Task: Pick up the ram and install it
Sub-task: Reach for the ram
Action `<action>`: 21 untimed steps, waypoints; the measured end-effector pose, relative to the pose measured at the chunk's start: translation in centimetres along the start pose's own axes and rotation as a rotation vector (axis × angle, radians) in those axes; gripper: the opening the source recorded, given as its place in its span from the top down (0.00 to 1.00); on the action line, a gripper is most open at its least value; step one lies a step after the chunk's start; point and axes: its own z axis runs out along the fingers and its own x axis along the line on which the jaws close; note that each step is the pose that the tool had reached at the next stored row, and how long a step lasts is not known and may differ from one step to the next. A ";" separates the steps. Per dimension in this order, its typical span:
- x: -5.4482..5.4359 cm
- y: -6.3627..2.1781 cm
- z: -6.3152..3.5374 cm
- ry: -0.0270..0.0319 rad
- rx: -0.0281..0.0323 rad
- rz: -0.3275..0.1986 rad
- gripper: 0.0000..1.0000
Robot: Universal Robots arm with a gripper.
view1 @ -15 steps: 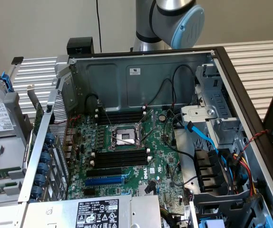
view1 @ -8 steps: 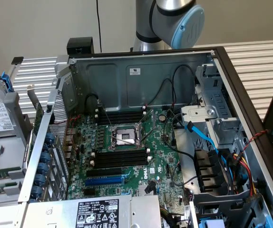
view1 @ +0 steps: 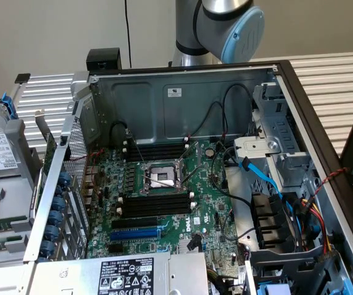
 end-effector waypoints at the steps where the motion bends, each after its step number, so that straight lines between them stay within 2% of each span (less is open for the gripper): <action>1: 0.0 0.00 0.00 0.0008 -0.0004 -0.018 0.76; 21: 0.1 0.05 0.01 0.0154 -0.0063 -0.343 0.76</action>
